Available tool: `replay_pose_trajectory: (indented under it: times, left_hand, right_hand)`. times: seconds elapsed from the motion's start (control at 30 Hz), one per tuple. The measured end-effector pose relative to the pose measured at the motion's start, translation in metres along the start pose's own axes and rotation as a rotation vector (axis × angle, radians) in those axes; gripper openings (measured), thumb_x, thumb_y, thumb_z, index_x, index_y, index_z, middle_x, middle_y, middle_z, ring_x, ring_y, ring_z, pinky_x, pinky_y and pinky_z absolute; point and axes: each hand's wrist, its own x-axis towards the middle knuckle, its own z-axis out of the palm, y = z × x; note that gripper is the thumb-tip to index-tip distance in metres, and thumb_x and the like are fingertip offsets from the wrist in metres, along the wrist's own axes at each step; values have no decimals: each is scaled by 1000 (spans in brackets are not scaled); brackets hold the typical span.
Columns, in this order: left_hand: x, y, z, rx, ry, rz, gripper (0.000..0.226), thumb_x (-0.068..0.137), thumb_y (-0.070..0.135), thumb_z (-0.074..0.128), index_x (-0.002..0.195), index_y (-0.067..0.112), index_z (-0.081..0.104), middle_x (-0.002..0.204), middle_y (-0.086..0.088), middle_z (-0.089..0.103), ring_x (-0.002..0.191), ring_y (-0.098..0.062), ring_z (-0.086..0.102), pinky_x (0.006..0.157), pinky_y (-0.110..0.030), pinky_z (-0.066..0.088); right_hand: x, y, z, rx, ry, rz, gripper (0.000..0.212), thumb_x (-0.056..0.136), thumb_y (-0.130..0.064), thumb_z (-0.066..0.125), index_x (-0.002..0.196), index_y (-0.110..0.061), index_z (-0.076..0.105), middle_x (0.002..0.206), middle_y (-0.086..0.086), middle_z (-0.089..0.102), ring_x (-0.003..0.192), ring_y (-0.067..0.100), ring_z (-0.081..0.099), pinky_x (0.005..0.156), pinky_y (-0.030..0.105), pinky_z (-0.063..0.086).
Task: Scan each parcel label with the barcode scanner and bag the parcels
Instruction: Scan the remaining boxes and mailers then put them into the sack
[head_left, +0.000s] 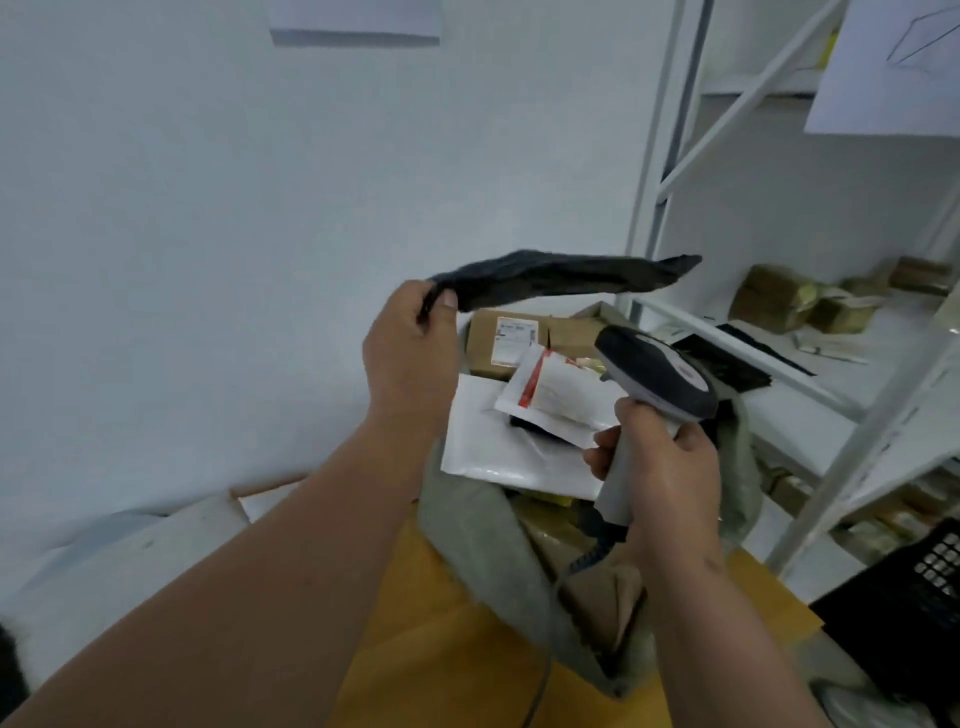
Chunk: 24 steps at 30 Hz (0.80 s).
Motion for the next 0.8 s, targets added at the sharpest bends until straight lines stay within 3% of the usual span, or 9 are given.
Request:
replay_pose_trajectory:
  times: [0.07, 0.13, 0.3, 0.4, 0.47, 0.67, 0.8]
  left_hand:
    - [-15, -16, 22, 110, -194, -39, 8, 97, 18, 53, 94, 21, 60, 75, 15, 54, 69, -5, 50, 59, -3, 34]
    - [-28, -31, 35, 200, -295, -59, 12, 94, 14, 53, 97, 15, 65, 83, 8, 59, 77, -11, 52, 60, -11, 34]
    - [-28, -39, 45, 369, -163, -4, 9, 86, 8, 50, 80, 3, 55, 77, -6, 56, 72, -23, 48, 61, -28, 27]
    - [-18, -34, 51, 395, -127, 78, 13, 86, 3, 47, 74, 4, 43, 70, -1, 43, 66, -21, 38, 55, -30, 19]
    - [-13, -31, 60, 409, -169, 77, 13, 87, 5, 45, 75, 6, 42, 70, 3, 40, 67, -19, 38, 54, -29, 23]
    - [-23, -29, 108, 517, -606, -14, 18, 92, 12, 43, 94, 13, 61, 95, -3, 59, 86, -21, 53, 73, -30, 41]
    - [-25, -41, 114, 633, -629, -34, 35, 93, 9, 42, 116, 17, 66, 115, -5, 63, 104, -23, 53, 87, -31, 43]
  right_hand:
    - [17, 1, -14, -9, 8, 23, 8, 93, -21, 65, 90, -17, 59, 73, 7, 64, 55, 17, 62, 59, 29, 53]
    - [33, 4, -26, -17, 2, 24, 12, 92, -21, 66, 101, -13, 61, 72, 7, 64, 53, 16, 63, 52, 27, 53]
    - [63, 10, -44, -21, -12, 48, 15, 92, -19, 66, 103, -10, 63, 71, 8, 64, 51, 12, 63, 46, 21, 52]
    - [76, 14, -46, -23, -47, 68, 22, 92, -19, 66, 110, -7, 63, 73, 9, 65, 51, 12, 64, 47, 21, 53]
    - [82, 17, -46, -19, -58, 78, 25, 92, -19, 66, 114, -6, 62, 73, 9, 64, 55, 15, 63, 48, 22, 54]
    - [99, 20, -51, -20, -105, 109, 12, 94, -19, 65, 102, -10, 64, 72, 9, 63, 55, 17, 62, 54, 28, 54]
    - [107, 23, -54, -10, -117, 141, 10, 93, -18, 66, 98, -10, 64, 68, 8, 63, 54, 17, 61, 52, 26, 55]
